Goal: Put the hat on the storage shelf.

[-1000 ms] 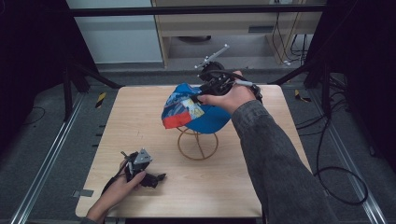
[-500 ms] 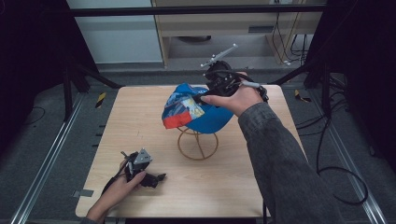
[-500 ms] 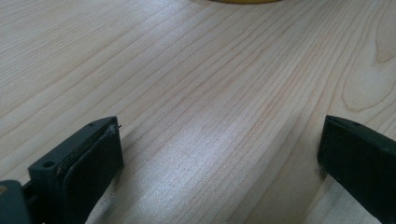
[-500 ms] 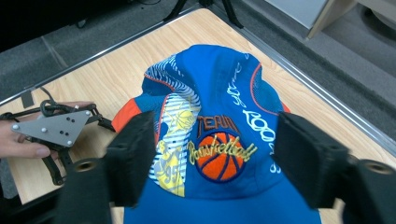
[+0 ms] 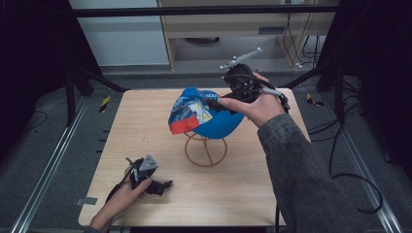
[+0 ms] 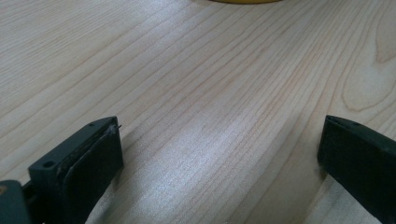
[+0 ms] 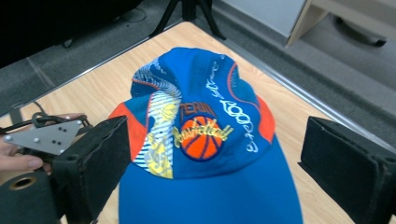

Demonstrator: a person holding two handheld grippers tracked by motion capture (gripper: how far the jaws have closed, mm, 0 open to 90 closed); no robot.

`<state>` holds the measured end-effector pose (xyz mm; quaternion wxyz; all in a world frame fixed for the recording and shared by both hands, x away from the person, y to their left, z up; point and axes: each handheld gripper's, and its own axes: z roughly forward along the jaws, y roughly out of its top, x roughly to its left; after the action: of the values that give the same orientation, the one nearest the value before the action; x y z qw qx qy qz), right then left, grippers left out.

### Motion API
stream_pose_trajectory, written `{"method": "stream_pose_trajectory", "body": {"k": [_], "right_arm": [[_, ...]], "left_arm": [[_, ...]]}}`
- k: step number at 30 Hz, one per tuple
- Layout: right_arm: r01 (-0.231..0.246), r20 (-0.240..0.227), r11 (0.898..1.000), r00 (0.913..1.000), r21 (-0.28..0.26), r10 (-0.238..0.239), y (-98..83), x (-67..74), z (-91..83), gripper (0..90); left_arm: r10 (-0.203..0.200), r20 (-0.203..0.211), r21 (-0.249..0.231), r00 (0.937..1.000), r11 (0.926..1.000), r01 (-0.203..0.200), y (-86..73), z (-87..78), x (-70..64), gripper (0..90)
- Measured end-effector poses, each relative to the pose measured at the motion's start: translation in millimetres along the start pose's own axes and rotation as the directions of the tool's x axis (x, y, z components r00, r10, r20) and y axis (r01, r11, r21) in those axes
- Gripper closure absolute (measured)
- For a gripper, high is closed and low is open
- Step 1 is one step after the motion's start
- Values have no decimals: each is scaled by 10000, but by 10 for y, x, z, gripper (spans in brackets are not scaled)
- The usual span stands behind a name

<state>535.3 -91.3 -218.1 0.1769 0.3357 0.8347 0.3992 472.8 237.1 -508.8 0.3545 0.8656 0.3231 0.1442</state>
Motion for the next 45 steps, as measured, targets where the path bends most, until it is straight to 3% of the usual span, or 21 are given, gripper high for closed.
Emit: {"method": "stream_pose_trajectory", "body": {"k": [6,35,45], "right_arm": [[50,296,9997,9996,-256,-43,-114,-75,-79,71],[-536,532,9936,9968,-996,591,-636,-284,-464,53],[-640,846,9937,9938,-915,718,-846,-324,-583,68]], "left_arm": [[-4,-4,-2,10000,10000,4,0,0,-1,0],[-6,-10,-2,10000,10000,6,-1,-1,-1,0],[-11,-21,-23,10000,10000,11,-2,1,-2,0]]}}
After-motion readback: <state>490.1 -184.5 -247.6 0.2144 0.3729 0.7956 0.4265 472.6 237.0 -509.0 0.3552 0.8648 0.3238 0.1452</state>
